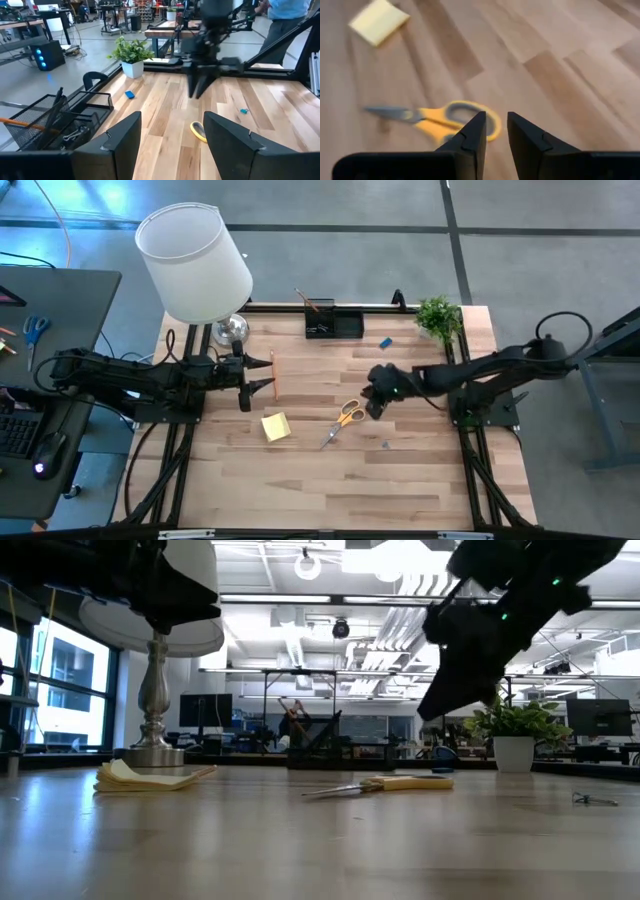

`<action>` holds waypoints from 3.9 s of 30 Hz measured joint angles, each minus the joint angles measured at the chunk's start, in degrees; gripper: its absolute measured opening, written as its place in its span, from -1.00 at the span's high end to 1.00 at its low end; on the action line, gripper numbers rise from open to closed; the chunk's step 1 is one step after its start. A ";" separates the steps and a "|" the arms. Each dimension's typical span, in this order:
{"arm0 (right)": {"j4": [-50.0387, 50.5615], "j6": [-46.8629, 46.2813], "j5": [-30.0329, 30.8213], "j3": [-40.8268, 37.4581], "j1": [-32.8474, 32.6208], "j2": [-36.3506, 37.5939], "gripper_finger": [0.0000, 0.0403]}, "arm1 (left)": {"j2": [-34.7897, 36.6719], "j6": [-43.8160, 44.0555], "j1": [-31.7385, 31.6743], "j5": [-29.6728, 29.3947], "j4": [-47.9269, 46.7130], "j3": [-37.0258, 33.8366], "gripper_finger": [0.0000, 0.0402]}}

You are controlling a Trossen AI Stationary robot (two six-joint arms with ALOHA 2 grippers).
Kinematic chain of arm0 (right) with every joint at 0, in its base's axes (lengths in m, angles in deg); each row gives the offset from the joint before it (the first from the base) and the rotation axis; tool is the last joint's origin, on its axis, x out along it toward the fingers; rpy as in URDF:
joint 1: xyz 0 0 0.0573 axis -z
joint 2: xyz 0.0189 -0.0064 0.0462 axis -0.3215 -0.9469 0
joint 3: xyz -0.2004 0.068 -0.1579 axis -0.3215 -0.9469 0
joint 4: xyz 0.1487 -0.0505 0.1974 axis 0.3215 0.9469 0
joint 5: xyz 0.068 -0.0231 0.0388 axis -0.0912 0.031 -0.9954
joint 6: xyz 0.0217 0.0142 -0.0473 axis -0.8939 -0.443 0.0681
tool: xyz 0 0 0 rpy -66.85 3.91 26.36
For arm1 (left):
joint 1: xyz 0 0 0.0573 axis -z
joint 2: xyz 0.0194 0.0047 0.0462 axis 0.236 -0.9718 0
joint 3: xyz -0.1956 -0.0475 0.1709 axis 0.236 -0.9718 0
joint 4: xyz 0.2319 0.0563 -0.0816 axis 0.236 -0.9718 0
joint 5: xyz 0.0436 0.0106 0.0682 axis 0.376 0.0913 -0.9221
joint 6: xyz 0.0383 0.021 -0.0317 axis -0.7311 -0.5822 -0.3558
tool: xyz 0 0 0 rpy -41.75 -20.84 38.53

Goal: Pick and place office supplies into organizer
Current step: Put the blue binder clip into the desk organizer

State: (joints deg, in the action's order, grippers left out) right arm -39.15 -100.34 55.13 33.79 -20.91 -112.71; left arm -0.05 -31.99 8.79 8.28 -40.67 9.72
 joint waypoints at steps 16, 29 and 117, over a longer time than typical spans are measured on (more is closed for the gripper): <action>10.24 -26.70 19.96 0.04 -24.09 0.67 0.63 | 0.00 -1.12 0.00 0.00 -0.10 0.00 -0.02; 9.18 -29.74 19.23 0.04 -33.90 0.67 0.63 | 0.00 -4.28 0.02 0.11 0.95 0.00 -0.02; 34.20 -65.67 38.90 16.83 -47.96 -32.53 0.33 | 0.00 -3.00 0.01 2.43 -0.46 0.00 -0.02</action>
State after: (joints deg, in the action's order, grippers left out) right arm -4.96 -166.01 94.02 50.62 -68.86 -145.24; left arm -0.05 -34.99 8.80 10.71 -41.13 9.72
